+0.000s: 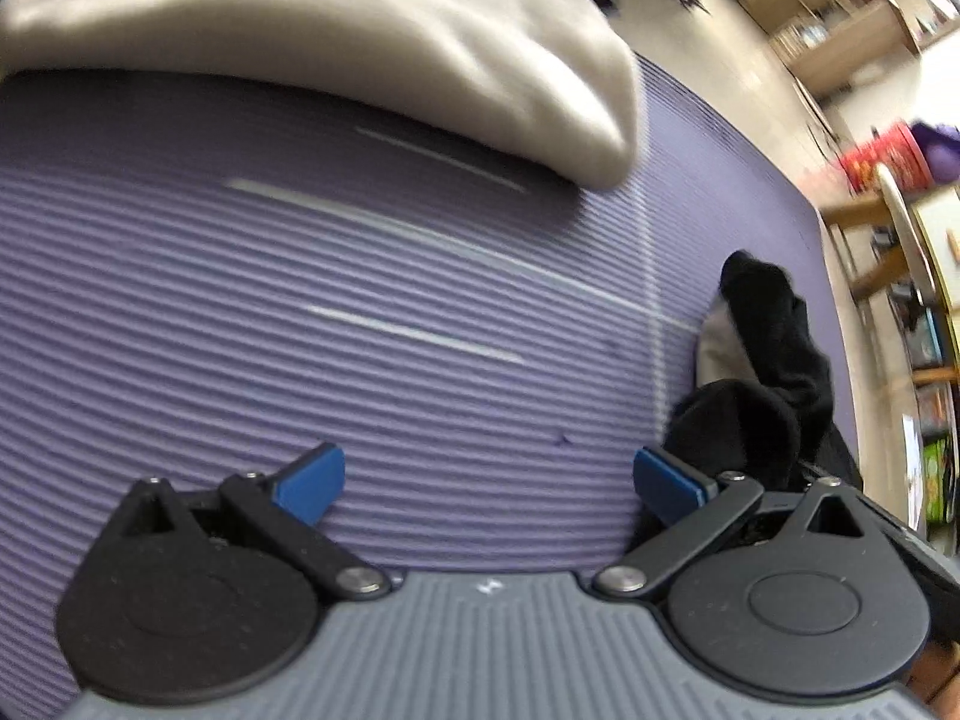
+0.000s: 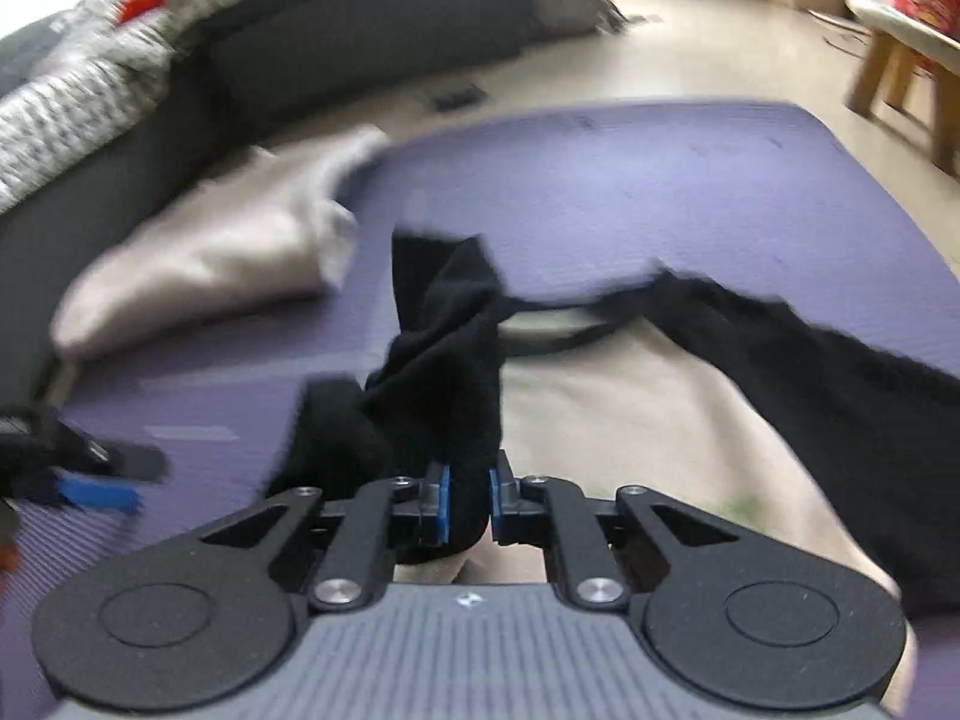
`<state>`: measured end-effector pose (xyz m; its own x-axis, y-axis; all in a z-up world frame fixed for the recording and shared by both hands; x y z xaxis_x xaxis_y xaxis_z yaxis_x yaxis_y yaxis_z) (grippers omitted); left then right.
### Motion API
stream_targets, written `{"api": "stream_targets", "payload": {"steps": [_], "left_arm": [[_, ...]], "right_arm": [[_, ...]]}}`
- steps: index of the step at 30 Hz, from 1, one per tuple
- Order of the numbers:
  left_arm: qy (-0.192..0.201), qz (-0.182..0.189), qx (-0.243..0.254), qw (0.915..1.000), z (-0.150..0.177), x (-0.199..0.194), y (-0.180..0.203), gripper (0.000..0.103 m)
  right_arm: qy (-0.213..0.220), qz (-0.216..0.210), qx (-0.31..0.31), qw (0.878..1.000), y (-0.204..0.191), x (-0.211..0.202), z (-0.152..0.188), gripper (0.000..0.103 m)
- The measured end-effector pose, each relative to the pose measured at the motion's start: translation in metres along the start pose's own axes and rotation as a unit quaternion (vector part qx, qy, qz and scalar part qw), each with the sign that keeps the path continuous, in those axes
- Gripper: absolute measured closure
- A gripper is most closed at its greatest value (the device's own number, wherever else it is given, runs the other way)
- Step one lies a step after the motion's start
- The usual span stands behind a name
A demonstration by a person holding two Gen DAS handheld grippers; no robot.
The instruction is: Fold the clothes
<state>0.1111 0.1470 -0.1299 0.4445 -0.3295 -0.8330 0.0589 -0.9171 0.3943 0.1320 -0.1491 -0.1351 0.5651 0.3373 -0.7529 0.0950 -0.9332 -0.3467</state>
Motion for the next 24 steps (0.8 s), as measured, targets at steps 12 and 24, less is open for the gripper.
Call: {"api": "stream_targets", "payload": {"steps": [12, 24], "left_arm": [[0.017, 0.014, 0.184, 0.9827, 0.022, 0.031, 0.083, 0.029], [0.052, -0.066, 0.278, 0.9570, 0.028, 0.008, 0.092, 0.097]], "right_arm": [[0.008, -0.007, 0.007, 1.000, 0.017, -0.008, 0.019, 0.079], [0.019, -0.008, 0.005, 1.000, 0.010, -0.005, 0.015, 0.047]]}}
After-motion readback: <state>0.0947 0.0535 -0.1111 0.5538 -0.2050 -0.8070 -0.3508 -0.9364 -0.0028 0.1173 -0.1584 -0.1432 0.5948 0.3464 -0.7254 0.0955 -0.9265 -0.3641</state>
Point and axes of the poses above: each gripper's, at about its wrist camera, not at the fingertips, and x roughly the way its jaws point, y to its right, z to its underside, the point moved 3 cm from there along x, roughly the way its jaws point, and after that the axes turned 10 degrees about x, right-handed, at the moved point
